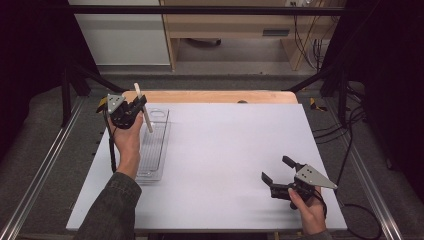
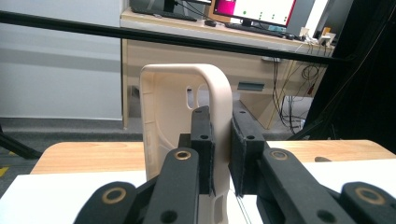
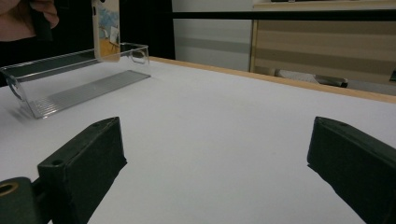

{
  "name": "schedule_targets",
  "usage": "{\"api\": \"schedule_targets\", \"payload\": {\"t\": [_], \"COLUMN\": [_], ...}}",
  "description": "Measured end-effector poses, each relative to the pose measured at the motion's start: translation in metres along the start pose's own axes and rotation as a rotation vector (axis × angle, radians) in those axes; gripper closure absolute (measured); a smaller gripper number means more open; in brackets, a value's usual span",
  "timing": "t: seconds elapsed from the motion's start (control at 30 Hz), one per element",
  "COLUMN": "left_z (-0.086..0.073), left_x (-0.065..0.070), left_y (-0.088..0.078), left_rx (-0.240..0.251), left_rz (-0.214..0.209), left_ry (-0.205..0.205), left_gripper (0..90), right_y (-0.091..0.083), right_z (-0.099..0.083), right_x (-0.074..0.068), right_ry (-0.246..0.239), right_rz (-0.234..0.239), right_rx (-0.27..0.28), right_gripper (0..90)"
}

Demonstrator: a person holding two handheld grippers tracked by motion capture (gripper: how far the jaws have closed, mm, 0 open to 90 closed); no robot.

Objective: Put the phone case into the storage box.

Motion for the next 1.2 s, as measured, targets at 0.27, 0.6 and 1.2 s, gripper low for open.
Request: {"api": "schedule_targets", "payload": {"t": [0.27,0.6,1.2], "left_z": [-0.0021,-0.0036,-0.0046], "left_x": [0.0010,-0.0013,-0.0052], "left_y": [0.0029,0.0054,0.0065], "left_rx": [-0.007,-0.014,-0.018], "left_rz": [0.003,0.015,0.025], "left_ry": [0.024,0.021,0.020], "left_gripper": [80.6,80.6,80.6], "right_y": [0.0005,0.0010,0.0017], "right_z": [-0.0004,-0.0005,-0.0010], "right_x": [-0.0002,-0.0008,-0.0013], "right_ry": [0.001,0.002,0.003], "right_rz": [0.001,0.006,0.008], "right_rx": [-0.003,-0.004,-0.007], "right_gripper": [4.0,3.9,3.9]}}
Point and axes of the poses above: each handheld gripper's, and its own axes: y roughly forward along the jaws, z roughly out of its top, x roughly to its right, the point moved 5 cm from there along y, roughly forward along the jaws, and after that the axes turned 14 degrees about -x, right-handed, at the moved point
